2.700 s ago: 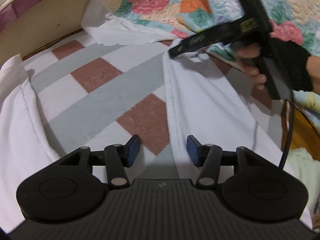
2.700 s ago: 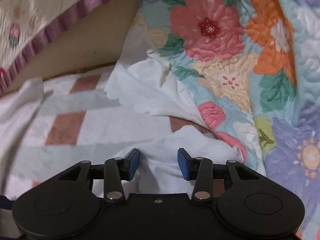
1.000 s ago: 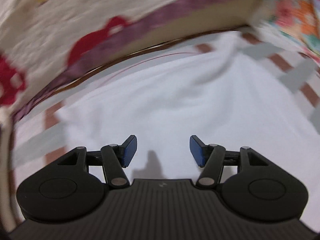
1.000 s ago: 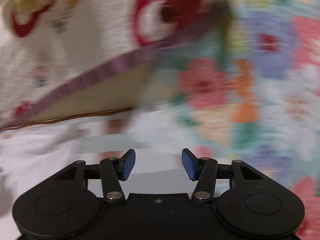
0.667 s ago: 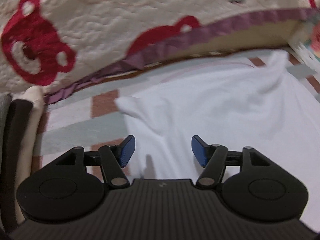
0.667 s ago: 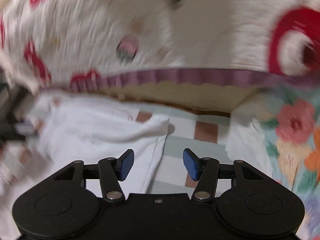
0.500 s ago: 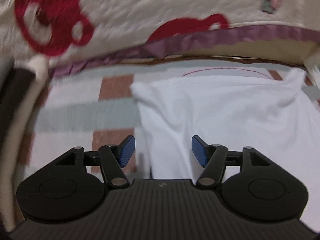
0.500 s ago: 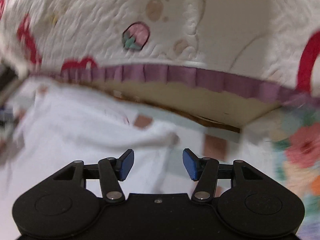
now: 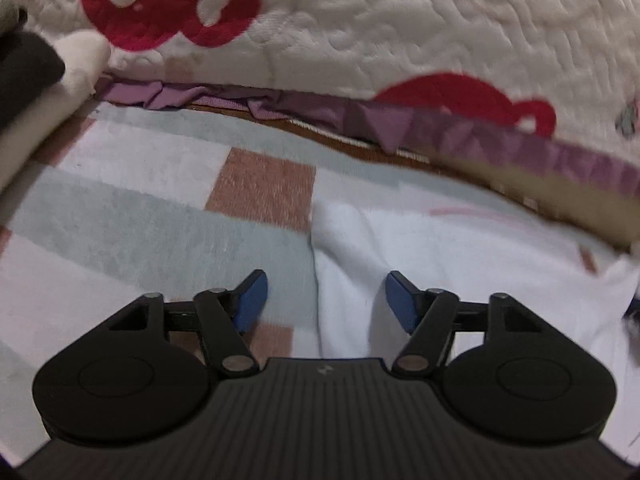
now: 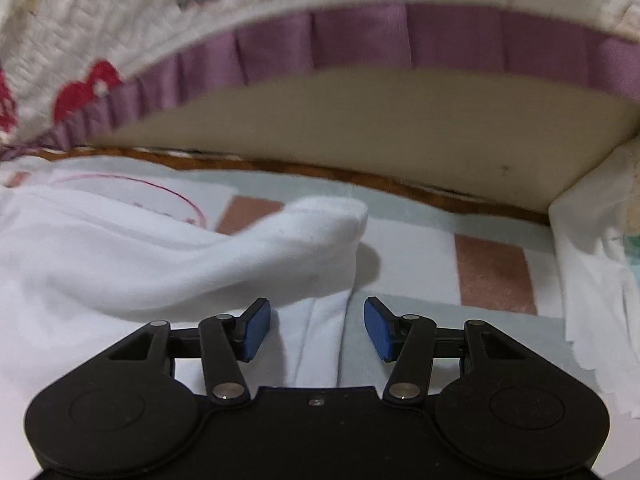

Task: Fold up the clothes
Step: 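Release the right gripper and move both grippers along the shirt edge by the bed, then pinch the white shirt edge with both grippers near the bed base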

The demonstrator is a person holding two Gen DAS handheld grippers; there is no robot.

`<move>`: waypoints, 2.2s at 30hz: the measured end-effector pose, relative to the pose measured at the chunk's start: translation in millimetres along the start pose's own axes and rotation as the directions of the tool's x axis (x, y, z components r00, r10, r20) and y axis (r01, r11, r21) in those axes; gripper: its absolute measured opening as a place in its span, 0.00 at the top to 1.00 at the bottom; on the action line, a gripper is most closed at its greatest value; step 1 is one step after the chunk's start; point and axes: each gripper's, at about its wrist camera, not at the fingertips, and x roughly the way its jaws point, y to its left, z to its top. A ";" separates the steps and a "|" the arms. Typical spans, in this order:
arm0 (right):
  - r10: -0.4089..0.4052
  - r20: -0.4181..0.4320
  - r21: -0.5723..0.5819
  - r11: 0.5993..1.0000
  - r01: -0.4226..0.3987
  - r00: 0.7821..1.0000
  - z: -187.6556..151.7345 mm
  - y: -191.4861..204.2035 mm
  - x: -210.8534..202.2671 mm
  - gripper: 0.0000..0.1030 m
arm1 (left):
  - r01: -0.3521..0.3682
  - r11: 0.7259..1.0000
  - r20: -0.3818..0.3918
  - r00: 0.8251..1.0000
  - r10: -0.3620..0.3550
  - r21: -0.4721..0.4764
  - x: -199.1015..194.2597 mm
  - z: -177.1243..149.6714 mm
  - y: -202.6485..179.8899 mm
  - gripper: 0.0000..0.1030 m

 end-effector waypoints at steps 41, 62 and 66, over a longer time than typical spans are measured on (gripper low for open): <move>-0.069 0.205 0.173 0.984 0.034 0.976 12.5 -25.1 14.7 0.94 | -0.070 0.993 0.145 0.988 0.056 0.097 16.8 29.9 -4.1 0.95; 0.055 0.148 0.139 0.987 -0.076 0.987 -14.4 -34.8 8.9 0.33 | 0.180 0.980 -0.055 0.983 -0.176 0.083 -4.3 -3.4 31.7 0.56; 0.026 0.187 -0.004 1.000 -0.025 0.982 -0.4 -18.6 15.7 0.95 | 0.203 0.977 -0.034 0.979 -0.202 0.062 -15.3 -12.4 39.5 0.47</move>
